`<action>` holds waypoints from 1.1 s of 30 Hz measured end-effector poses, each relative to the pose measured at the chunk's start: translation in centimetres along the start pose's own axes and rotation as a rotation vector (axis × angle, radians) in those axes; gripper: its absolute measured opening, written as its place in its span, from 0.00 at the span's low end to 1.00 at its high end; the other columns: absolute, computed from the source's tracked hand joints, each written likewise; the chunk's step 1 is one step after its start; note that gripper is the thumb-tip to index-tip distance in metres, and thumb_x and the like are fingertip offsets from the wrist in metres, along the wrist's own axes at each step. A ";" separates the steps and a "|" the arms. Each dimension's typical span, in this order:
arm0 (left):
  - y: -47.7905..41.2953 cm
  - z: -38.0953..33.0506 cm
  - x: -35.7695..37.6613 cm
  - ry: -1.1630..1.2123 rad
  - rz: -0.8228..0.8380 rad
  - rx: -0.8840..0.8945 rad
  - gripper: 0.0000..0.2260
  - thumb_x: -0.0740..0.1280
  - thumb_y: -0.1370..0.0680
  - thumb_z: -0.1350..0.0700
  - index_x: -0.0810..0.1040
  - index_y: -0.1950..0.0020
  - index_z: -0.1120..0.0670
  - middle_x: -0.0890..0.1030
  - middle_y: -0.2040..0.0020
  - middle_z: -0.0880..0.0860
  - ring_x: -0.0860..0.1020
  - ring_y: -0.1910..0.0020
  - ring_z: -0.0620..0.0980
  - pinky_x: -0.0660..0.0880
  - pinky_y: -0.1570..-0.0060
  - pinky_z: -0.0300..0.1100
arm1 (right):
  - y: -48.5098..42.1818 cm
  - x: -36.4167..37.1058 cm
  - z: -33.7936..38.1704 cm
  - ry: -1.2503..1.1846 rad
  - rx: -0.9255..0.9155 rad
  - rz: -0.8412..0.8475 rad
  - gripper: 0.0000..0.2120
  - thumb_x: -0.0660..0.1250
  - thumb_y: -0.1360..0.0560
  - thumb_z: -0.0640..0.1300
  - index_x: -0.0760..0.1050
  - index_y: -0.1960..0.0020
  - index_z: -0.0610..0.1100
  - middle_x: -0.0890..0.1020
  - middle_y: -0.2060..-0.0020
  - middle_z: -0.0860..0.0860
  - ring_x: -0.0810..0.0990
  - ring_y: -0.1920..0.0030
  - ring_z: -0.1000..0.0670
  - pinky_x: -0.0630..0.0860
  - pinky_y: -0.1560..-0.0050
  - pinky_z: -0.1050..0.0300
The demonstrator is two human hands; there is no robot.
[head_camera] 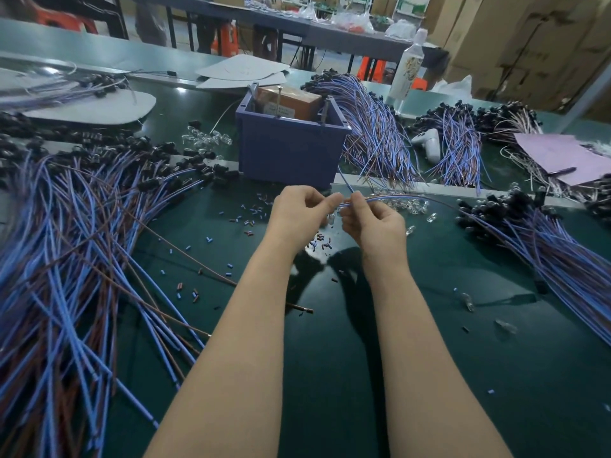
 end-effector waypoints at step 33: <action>0.0 -0.5 -0.9 -0.202 -0.303 -0.061 0.11 0.63 0.21 0.55 0.79 0.41 0.50 0.72 0.36 0.53 0.68 0.35 0.52 0.64 0.35 0.42 | -0.2 0.5 0.6 -0.469 0.161 -0.069 0.10 0.62 0.21 0.39 0.77 0.59 0.38 0.83 0.72 0.50 0.82 0.69 0.55 0.81 0.62 0.64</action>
Point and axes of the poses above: each hand's wrist, its own y-axis away from the middle knuckle, its own x-axis out of the palm, z = x × y, the point moved 1 cm from there along -y, towards the middle knuckle
